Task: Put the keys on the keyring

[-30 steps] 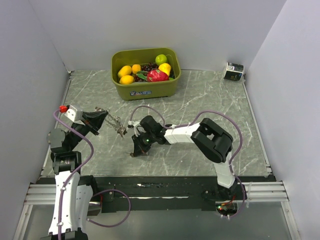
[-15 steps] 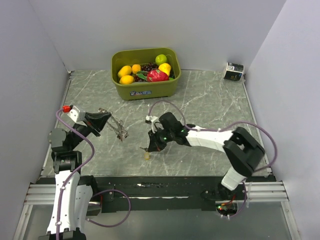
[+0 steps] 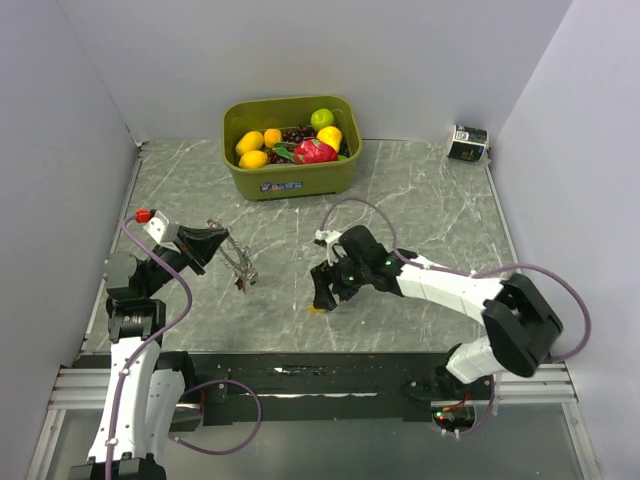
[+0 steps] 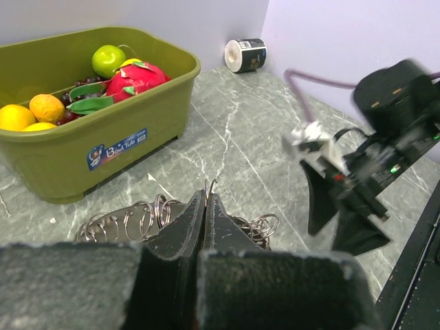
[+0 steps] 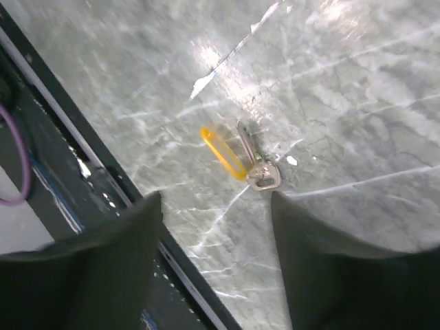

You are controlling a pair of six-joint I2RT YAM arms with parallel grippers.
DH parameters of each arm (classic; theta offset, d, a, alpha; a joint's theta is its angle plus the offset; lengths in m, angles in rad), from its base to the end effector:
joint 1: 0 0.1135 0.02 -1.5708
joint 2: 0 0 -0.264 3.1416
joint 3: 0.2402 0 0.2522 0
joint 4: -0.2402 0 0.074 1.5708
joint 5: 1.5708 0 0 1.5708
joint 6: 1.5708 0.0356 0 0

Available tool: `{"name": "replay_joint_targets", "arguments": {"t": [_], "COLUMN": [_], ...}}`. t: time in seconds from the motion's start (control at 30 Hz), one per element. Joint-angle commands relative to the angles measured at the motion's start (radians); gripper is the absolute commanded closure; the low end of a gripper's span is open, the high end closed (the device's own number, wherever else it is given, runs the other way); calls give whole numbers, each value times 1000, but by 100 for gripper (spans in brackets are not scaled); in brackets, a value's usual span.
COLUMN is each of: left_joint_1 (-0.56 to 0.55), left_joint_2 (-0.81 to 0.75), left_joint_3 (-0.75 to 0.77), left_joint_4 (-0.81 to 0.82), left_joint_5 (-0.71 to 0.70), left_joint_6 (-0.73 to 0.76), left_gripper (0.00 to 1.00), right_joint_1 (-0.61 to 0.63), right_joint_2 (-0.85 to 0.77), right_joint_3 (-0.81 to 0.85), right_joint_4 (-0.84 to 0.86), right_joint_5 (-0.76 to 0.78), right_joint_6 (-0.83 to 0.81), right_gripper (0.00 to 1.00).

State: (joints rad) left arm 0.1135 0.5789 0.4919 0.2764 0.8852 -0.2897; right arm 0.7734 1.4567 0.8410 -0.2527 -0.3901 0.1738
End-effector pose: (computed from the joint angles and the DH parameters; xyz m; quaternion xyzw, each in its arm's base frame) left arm 0.1453 -0.0112 0.3146 0.2082 0.6301 -0.3331 0.6698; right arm 0.2007 0.2148 0.2017 -0.3357 0.8604 0.3159 0.2174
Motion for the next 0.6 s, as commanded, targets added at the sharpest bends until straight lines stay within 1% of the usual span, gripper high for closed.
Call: {"name": "replay_joint_targets", "arguments": {"t": [0.0, 0.07, 0.13, 0.23, 0.33, 0.37, 0.43, 0.47, 0.57], "left_joint_1": [-6, -8, -8, -9, -8, -8, -8, -8, -11], "left_joint_2": [-11, -14, -13, -11, -8, -11, -11, -11, -7], "left_joint_3": [24, 20, 20, 22, 24, 24, 24, 24, 23], "left_joint_4": [44, 49, 46, 44, 34, 32, 33, 33, 30], "left_joint_5": [20, 24, 21, 23, 18, 17, 21, 21, 20], "left_joint_6": [14, 9, 11, 11, 15, 17, 14, 14, 12], "left_gripper": [99, 99, 99, 99, 99, 99, 99, 99, 99], "right_joint_1": [-2, -2, -5, -10, -10, -10, -8, -8, -6], "right_joint_2": [-145, -166, -162, -127, -88, -73, -58, -41, -4], "right_joint_3": [-25, -25, -16, -8, -19, -20, -26, -29, -26], "right_joint_4": [38, 36, 20, -3, -5, -6, -2, 1, -5], "right_joint_5": [86, 117, 135, 132, 119, 117, 115, 115, 131], "right_joint_6": [15, 21, 27, 33, 38, 38, 29, 26, 13], "right_gripper": [13, 7, 7, 10, 16, 20, 25, 29, 36]}}
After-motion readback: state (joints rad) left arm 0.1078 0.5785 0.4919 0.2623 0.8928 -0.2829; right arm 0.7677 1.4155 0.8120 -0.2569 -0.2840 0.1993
